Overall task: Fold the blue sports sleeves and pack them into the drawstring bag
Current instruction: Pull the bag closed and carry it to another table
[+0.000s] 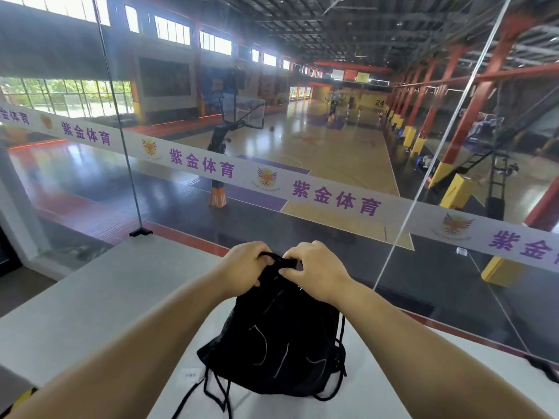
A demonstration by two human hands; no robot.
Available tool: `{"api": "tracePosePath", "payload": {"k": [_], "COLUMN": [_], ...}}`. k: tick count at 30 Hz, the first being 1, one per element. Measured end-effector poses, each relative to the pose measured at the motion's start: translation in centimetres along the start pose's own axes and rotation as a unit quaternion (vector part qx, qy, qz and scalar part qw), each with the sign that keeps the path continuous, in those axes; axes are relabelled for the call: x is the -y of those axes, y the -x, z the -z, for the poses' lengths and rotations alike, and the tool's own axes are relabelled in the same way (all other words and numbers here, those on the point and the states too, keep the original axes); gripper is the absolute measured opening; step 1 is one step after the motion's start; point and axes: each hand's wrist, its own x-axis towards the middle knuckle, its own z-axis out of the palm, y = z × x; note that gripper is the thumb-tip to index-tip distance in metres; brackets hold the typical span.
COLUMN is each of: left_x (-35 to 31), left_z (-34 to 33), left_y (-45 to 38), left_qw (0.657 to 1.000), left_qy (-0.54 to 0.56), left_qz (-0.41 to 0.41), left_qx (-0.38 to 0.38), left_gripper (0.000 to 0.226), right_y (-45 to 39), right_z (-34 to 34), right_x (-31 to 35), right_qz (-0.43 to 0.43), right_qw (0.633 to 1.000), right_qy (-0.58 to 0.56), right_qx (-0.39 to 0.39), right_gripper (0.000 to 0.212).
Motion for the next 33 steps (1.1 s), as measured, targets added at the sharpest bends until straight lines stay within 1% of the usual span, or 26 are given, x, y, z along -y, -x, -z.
{"api": "tracePosePath", "payload": {"k": [1,2,5,7,10,13,15,18,20,21,23,24,25,26,27,28,30,31,32,33], "left_x": [-0.1,-0.3,-0.1,0.6,2.0,2.8,3.3,4.2,4.1,3.9,2.9,2.2,1.6,1.1,0.7,0.6,0.6,0.7,0.7,0.7], "left_z": [0.0,0.1,0.7,1.8,3.5,3.3,2.4,1.1,0.5,0.1,-0.8,-1.3,-1.8,-2.2,-2.6,-3.1,-3.7,-4.0,-4.3,-4.5], "left_y": [-0.1,-0.2,-0.2,-0.5,-1.5,-1.7,-1.6,-1.7,-1.5,-1.3,-1.0,-0.8,-0.7,-0.8,-1.0,-1.2,-1.9,-2.1,-2.4,-2.6], "left_qw": [0.999,0.999,1.0,0.999,0.994,0.989,0.99,0.994,0.996,0.996,0.99,0.988,0.988,0.989,0.988,0.987,0.984,0.985,0.986,0.986], "left_qy": [0.03,0.036,-0.017,-0.039,-0.029,-0.058,-0.082,-0.104,-0.082,-0.065,-0.067,-0.077,-0.082,-0.086,-0.096,-0.112,-0.141,-0.142,-0.139,-0.137], "left_qz": [0.021,0.027,-0.008,-0.018,0.007,0.02,0.021,0.024,0.037,0.049,0.037,0.016,-0.009,-0.032,-0.051,-0.066,-0.08,-0.081,-0.087,-0.091], "left_qx": [0.003,0.007,0.011,-0.03,-0.107,-0.137,-0.114,-0.037,0.011,0.045,0.116,0.131,0.129,0.118,0.106,0.096,0.072,0.06,0.043,0.032], "left_gripper": [0.019,0.021,0.043,0.044,0.039,0.036,0.036,0.032,0.024,0.028,0.055,0.067,0.077,0.081,0.079,0.072,0.049,0.037,0.026,0.017], "right_y": [0.0,0.0,0.1,0.3,0.9,1.1,1.1,1.3,1.6,1.8,1.9,2.0,2.1,2.2,2.4,2.6,3.4,4.0,4.5,4.9], "right_z": [0.0,0.0,0.0,0.0,0.3,0.3,0.4,1.2,2.0,2.4,3.1,3.4,3.7,3.9,4.2,4.4,4.9,5.0,5.1,4.9], "right_x": [0.0,-0.1,-0.4,-1.1,-2.6,-3.4,-3.8,-4.2,-4.3,-4.4,-4.6,-4.7,-4.9,-5.2,-5.5,-5.9,-6.9,-7.5,-8.2,-8.9], "right_qz": [-0.003,-0.004,-0.013,-0.025,-0.045,-0.053,-0.062,-0.077,-0.078,-0.079,-0.083,-0.087,-0.093,-0.1,-0.108,-0.116,-0.141,-0.158,-0.178,-0.203], "right_qw": [1.0,1.0,0.998,0.998,0.996,0.993,0.996,0.993,0.987,0.985,0.982,0.98,0.978,0.976,0.974,0.97,0.964,0.964,0.967,0.97], "right_qy": [0.007,0.022,0.058,0.061,0.081,0.102,0.065,-0.069,-0.125,-0.142,-0.169,-0.178,-0.184,-0.186,-0.186,-0.185,-0.167,-0.145,-0.113,-0.079], "right_qx": [0.0,-0.002,-0.012,-0.014,-0.014,-0.006,0.017,0.062,0.067,0.058,0.026,0.005,-0.019,-0.046,-0.076,-0.108,-0.154,-0.158,-0.144,-0.111], "right_gripper": [0.025,0.025,0.027,0.027,0.028,0.027,0.024,0.024,0.027,0.028,0.026,0.023,0.021,0.019,0.018,0.018,0.017,0.016,0.015,0.015]}}
